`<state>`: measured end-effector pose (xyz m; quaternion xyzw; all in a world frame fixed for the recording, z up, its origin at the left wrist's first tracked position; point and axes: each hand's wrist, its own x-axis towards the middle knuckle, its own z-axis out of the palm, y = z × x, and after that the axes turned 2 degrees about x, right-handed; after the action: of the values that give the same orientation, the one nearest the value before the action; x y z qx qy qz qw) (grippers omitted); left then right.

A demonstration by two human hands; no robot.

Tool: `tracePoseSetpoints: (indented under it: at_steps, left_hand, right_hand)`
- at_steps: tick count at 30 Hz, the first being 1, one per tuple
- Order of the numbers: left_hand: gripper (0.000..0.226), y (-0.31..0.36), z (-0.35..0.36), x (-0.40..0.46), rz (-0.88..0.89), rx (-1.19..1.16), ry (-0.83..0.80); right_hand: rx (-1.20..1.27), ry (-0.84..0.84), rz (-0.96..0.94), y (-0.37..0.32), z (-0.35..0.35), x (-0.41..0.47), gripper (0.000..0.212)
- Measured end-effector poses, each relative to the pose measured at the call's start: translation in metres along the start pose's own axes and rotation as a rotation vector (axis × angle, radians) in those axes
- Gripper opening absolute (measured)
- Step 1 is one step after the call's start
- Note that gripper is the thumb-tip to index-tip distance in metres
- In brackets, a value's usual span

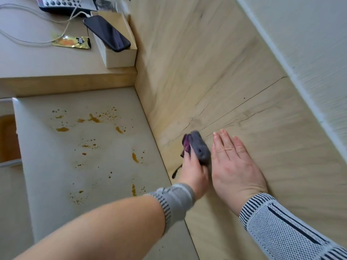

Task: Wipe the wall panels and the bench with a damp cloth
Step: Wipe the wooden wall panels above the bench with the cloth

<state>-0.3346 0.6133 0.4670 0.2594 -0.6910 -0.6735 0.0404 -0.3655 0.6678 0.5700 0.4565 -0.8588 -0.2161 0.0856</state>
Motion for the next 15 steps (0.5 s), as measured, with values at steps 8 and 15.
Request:
tracePoseSetpoints:
  at_steps: [8,15]
  left_hand:
    - [0.078,-0.033,0.003,0.011,0.051,0.09,0.011]
    - [0.085,-0.049,0.003,0.029,-0.09,0.074,0.002]
  right_hand:
    - [0.073,-0.06,-0.019,-0.014,0.026,0.003,0.056]
    - [0.097,-0.062,-0.042,-0.02,0.042,0.009,0.056]
